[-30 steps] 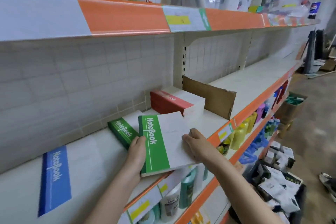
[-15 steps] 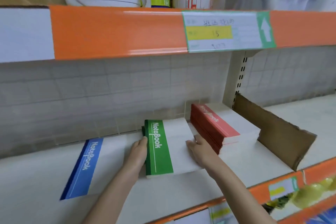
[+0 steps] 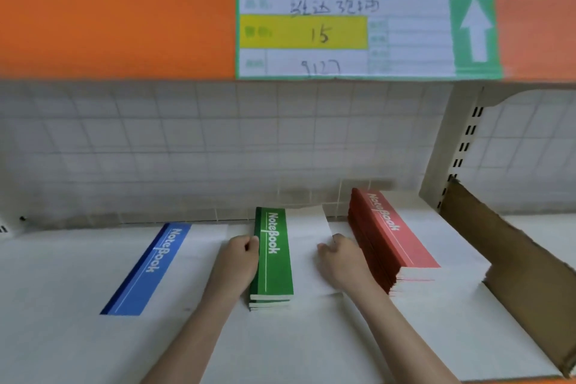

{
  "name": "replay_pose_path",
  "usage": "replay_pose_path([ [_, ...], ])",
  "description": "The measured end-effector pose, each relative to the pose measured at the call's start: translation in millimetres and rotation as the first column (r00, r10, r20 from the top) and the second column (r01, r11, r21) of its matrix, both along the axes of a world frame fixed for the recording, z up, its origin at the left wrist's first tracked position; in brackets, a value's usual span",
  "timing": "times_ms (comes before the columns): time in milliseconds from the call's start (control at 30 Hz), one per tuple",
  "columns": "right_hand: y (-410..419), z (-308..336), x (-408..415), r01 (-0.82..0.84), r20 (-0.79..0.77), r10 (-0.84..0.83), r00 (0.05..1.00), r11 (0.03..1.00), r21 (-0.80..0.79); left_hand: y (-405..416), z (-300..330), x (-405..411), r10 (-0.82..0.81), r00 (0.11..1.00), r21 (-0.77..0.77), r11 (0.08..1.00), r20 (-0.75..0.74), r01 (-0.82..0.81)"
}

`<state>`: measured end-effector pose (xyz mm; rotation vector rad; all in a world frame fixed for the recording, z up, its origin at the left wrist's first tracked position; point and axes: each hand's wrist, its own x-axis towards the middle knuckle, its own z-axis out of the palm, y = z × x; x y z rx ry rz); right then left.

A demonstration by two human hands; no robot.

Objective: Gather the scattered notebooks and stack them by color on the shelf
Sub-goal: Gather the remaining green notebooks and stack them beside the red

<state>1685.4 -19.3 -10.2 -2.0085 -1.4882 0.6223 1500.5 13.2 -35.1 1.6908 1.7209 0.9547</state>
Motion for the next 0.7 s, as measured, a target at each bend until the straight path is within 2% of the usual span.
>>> replay_pose_path([
  [200,0,-6,0,-0.010,0.060,0.009,0.998,1.000,0.014,5,-4,2,0.047,0.997,0.067,0.997,-0.060,-0.043],
  [467,0,-16,-1,-0.052,0.109,0.046,0.993,0.997,0.052,8,-11,-1,0.038,0.996,0.048,0.998,-0.080,-0.034],
  [700,2,-18,8,-0.117,0.020,0.116,0.993,0.992,0.052,8,-13,-3,0.000,0.998,0.056,0.998,-0.061,0.003],
])
